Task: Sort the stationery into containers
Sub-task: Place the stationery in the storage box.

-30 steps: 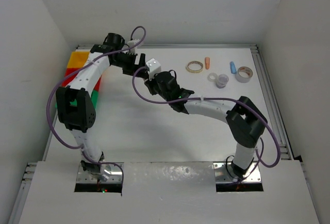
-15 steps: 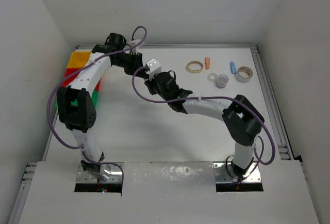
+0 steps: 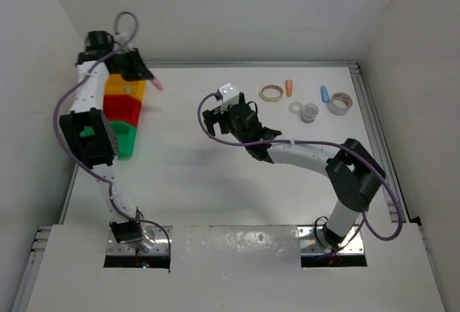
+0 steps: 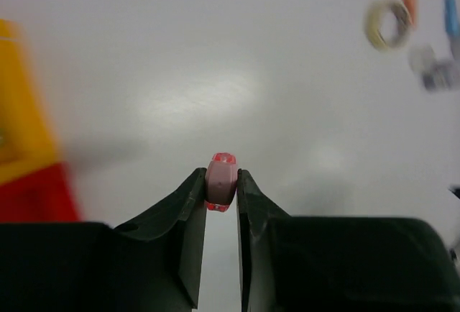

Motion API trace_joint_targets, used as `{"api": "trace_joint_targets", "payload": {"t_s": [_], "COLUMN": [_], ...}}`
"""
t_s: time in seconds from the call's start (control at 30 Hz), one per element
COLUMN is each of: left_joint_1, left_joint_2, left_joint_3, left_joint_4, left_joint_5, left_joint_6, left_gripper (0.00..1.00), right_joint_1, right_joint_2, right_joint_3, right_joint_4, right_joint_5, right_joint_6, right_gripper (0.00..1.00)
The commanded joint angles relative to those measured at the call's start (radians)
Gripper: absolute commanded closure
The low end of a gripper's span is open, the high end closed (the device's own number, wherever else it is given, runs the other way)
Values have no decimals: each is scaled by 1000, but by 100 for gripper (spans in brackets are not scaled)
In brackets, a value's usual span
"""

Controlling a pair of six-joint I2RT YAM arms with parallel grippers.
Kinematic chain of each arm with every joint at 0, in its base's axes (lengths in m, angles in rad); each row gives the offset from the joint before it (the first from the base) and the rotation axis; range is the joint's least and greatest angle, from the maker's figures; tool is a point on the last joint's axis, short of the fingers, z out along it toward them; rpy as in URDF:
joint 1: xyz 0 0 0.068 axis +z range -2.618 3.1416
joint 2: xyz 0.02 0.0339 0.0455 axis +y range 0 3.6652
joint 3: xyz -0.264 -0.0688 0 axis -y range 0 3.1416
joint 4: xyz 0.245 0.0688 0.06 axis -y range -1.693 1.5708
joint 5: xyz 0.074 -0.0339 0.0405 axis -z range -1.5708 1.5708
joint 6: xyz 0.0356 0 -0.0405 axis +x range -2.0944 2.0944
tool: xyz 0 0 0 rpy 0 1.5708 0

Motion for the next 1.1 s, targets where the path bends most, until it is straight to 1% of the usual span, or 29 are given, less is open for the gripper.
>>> {"api": "trace_joint_targets", "payload": {"t_s": [0.0,0.03,0.07,0.13,0.23,0.43,0.57,0.6,0.63,0.67,0.73,0.8,0.83,0.9,0.93,0.97,1.0,1.07], "left_joint_1": [190,208,231,247,265,273,273,276,278,281,281,281,279,279,281,279,278,278], "left_joint_2": [106,134,182,214,242,263,303,318,322,328,332,343,345,346,343,340,336,308], "left_joint_3": [171,250,283,327,318,248,245,243,235,225,220,220,220,219,219,220,222,226], "left_joint_4": [100,113,137,184,263,418,424,421,427,430,429,415,412,404,401,401,400,403], "left_joint_5": [-56,-64,-90,-121,-132,-130,-154,-153,-138,-138,-148,-148,-148,-151,-162,-165,-171,-181], "left_joint_6": [-64,-98,-103,-110,-113,-158,-169,-169,-169,-169,-169,-165,-164,-158,-158,-156,-153,-146], "left_gripper": [100,100,100,100,100,100,100,96,82,78,76,69,57,44,34,30,24,22], "right_joint_1": [-26,-34,-49,-63,-82,-108,-128,-137,-155,-164,-200,-223,-250,-279,-311,-335,-358,-437], "right_joint_2": [-112,-120,-122,-119,-111,-102,-102,-102,-103,-105,-105,-106,-108,-109,-102,-96,-87,-44], "right_joint_3": [-71,-84,-95,-94,-80,-71,-49,-39,-17,-2,48,82,113,148,196,229,300,377], "right_joint_4": [19,11,-17,-66,-107,-144,-193,-224,-244,-261,-334,-397,-402,-490,-524,-560,-637,-716], "right_joint_5": [63,69,75,94,98,88,94,94,89,82,63,40,32,6,2,-3,-1,-4], "right_joint_6": [46,51,62,80,86,80,88,94,102,106,114,116,116,119,122,128,138,143], "right_gripper": [1,1,1,1,1,1,1,1,1,1,1,1,1,1,1,1,1,2]}}
